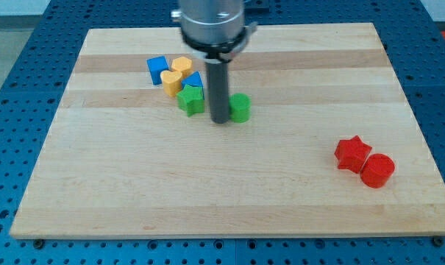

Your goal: Point at the green star

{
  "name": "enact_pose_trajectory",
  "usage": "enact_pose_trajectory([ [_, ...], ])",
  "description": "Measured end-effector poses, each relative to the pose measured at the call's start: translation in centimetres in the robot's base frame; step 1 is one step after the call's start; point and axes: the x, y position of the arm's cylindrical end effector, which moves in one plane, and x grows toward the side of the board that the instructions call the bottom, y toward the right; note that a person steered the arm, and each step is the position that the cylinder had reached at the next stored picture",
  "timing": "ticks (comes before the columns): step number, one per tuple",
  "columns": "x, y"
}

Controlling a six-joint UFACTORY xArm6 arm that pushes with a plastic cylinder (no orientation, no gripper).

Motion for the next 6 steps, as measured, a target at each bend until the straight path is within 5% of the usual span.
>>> enact_pose_trajectory([
  [2,-0.2,3.9],
  [5,1.2,-2.8],
  [6,1.2,1.1],
])
